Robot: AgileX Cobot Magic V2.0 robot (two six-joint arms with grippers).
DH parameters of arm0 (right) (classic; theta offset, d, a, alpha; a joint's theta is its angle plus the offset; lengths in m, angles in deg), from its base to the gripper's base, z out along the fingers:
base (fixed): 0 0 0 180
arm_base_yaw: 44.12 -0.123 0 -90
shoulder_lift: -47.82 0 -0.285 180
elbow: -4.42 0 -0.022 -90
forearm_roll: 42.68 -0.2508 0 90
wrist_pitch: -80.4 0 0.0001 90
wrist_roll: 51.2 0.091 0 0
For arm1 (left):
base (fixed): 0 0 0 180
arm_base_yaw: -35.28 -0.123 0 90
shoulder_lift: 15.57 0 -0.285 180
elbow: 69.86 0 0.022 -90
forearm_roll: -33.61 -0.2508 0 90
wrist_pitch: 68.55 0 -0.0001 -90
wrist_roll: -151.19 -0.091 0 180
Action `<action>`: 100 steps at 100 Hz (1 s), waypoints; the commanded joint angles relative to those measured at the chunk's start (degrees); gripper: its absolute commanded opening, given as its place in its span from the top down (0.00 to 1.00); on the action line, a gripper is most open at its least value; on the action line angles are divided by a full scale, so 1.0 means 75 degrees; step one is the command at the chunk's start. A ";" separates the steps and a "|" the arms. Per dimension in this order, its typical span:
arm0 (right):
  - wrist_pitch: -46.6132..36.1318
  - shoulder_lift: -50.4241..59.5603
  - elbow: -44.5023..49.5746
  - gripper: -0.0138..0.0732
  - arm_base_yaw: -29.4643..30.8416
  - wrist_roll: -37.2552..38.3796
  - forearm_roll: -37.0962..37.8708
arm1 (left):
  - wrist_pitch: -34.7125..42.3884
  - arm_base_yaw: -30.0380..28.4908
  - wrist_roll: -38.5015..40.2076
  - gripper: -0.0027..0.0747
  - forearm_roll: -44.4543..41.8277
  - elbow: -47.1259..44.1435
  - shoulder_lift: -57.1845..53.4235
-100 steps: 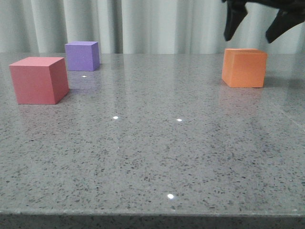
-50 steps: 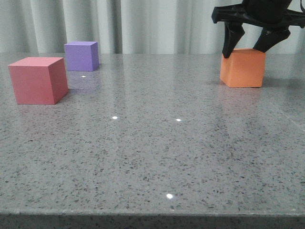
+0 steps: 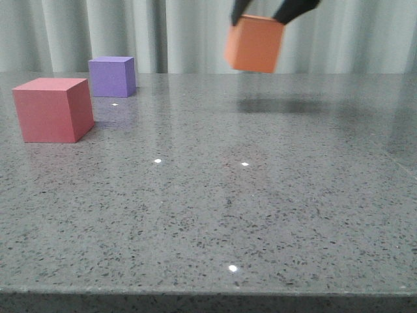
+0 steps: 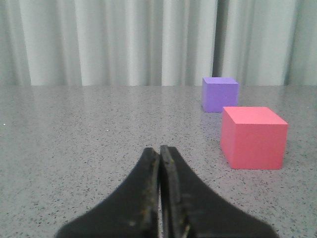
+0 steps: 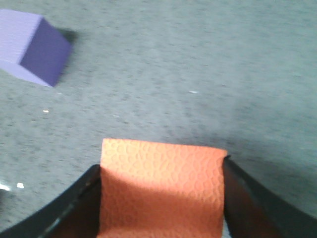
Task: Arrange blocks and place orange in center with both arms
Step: 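Carry the orange cube with the right gripper toward the purple cube and lower it, then open the right gripper and lift it away from the orange cube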
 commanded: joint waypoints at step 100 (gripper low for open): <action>0.0030 -0.1126 -0.1637 0.17 -0.0886 0.0838 0.0092 | 0.0615 0.0001 0.0013 0.99 0.0007 -0.0326 -0.0276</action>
